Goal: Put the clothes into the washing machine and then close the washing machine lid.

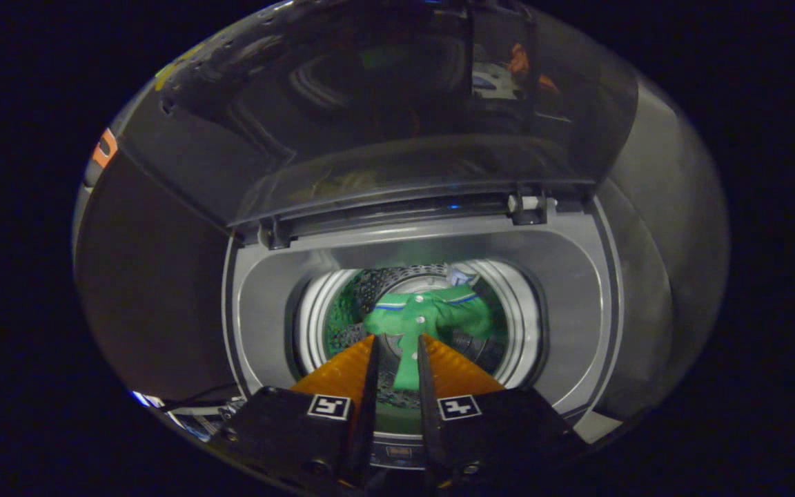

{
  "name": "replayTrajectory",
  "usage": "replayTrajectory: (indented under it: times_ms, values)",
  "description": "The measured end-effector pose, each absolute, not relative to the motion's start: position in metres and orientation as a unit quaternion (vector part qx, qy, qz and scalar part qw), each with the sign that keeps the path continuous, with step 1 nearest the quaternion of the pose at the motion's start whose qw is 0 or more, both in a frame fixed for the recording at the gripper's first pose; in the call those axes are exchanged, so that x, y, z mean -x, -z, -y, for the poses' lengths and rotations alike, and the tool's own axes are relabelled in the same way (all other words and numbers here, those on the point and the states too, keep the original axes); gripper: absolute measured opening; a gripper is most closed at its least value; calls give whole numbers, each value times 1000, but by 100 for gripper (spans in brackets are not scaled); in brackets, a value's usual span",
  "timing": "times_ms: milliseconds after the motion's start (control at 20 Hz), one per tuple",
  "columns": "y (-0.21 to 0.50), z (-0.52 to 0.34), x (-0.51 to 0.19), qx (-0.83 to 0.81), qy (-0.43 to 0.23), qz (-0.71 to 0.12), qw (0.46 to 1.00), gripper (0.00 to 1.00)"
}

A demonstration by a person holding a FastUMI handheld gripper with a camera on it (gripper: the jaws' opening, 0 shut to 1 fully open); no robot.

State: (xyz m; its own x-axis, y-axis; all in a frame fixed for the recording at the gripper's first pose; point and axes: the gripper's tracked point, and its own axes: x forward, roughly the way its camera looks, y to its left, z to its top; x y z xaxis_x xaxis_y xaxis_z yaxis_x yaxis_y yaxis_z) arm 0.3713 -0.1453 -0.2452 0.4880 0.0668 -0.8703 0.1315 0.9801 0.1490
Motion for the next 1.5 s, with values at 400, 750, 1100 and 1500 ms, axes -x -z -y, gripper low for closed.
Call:
replayTrajectory:
  times_ms: [400,750,1100,1500]
  values:
    - [147,136,-361,-41,-7,-471,881,78]
    - [53,121,-371,-31,-23,-447,894,78]
    - [-28,110,-418,-4,-41,-414,909,78]
    - [-19,107,-495,2,-42,-423,905,78]
